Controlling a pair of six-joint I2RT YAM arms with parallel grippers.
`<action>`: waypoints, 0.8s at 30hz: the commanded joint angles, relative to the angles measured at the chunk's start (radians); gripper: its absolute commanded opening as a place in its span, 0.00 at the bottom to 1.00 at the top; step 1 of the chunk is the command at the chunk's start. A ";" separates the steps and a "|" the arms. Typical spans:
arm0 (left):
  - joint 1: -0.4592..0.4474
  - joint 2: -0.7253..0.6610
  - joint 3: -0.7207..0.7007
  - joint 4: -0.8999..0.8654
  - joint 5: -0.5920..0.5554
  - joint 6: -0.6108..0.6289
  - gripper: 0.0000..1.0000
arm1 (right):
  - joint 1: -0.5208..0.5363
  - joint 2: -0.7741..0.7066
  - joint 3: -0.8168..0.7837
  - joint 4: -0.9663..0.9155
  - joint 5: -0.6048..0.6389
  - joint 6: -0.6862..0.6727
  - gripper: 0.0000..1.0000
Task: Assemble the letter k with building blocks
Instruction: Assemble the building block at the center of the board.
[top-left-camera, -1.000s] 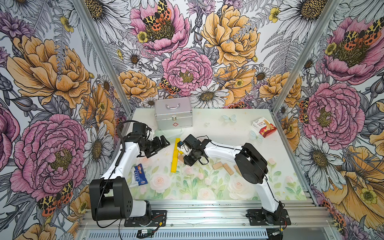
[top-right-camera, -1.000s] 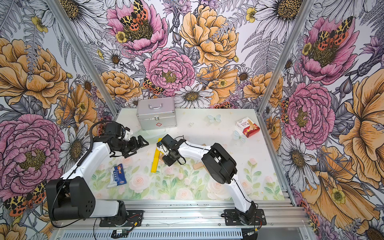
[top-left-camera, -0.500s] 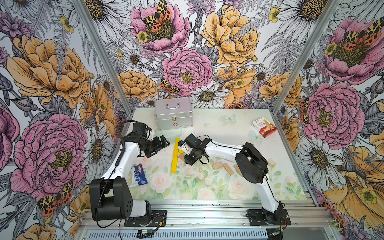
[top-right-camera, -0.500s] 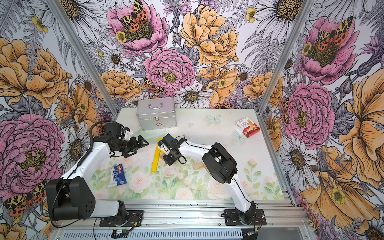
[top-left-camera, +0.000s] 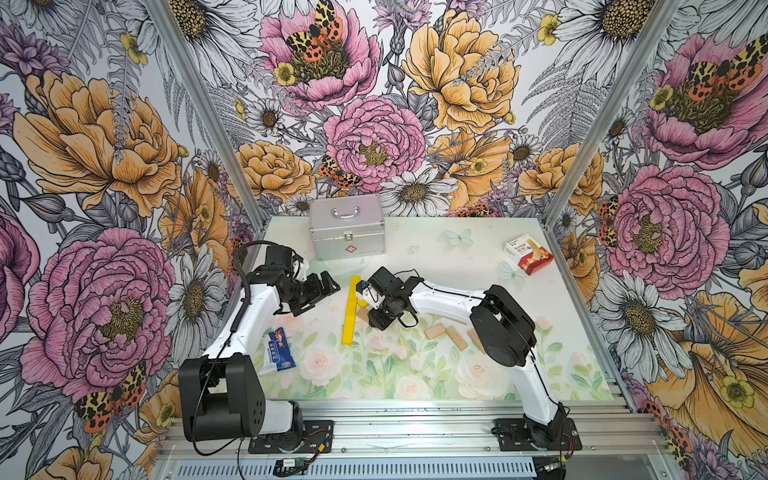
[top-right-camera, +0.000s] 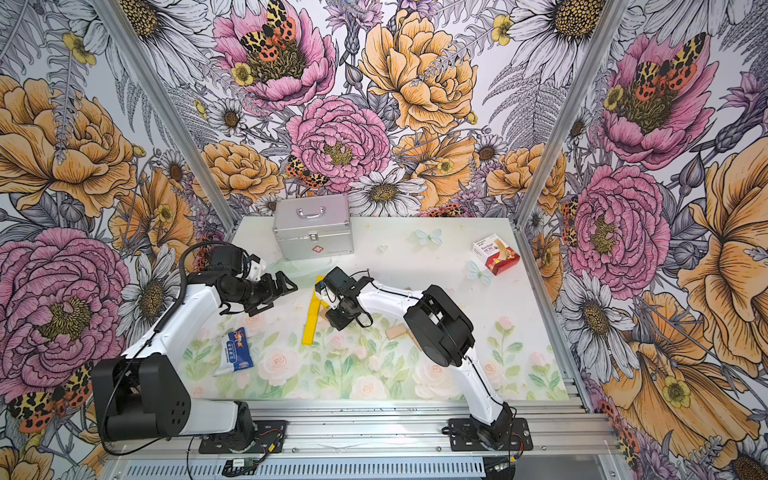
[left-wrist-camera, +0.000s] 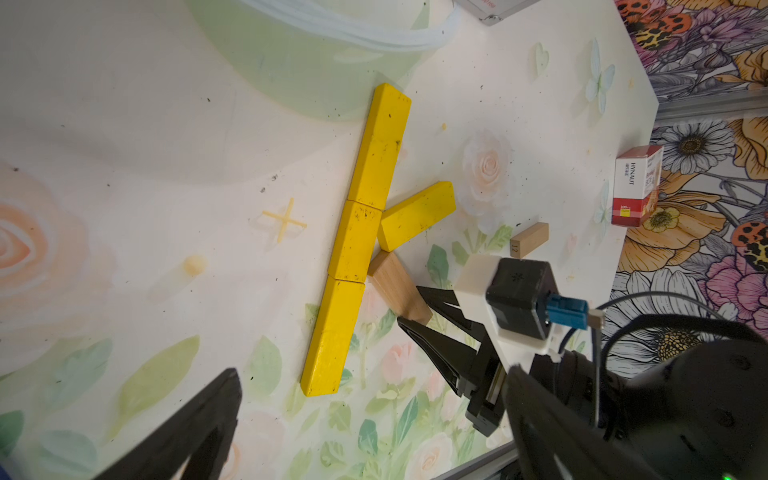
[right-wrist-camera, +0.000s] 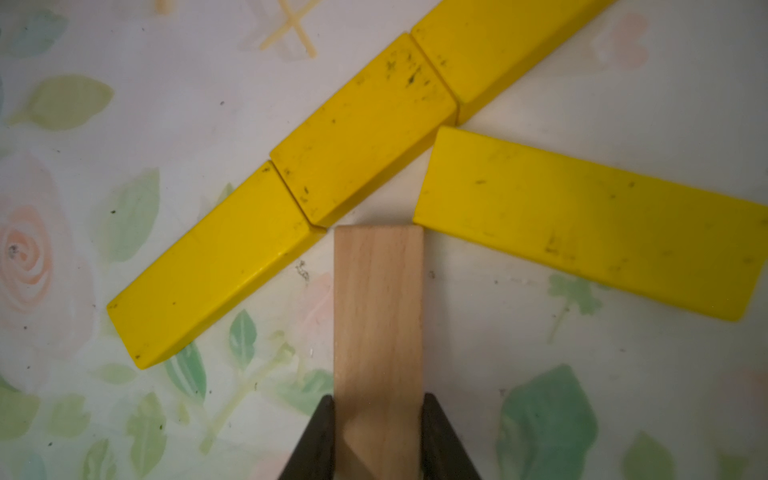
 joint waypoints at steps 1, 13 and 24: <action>0.015 -0.013 -0.013 0.019 0.022 0.017 0.99 | 0.004 0.034 0.031 0.008 -0.016 0.004 0.00; 0.021 -0.011 -0.016 0.019 0.024 0.020 0.99 | 0.004 0.038 0.030 0.008 -0.016 0.004 0.00; 0.020 -0.011 -0.016 0.019 0.029 0.021 0.99 | 0.005 0.033 0.022 0.008 -0.016 0.006 0.00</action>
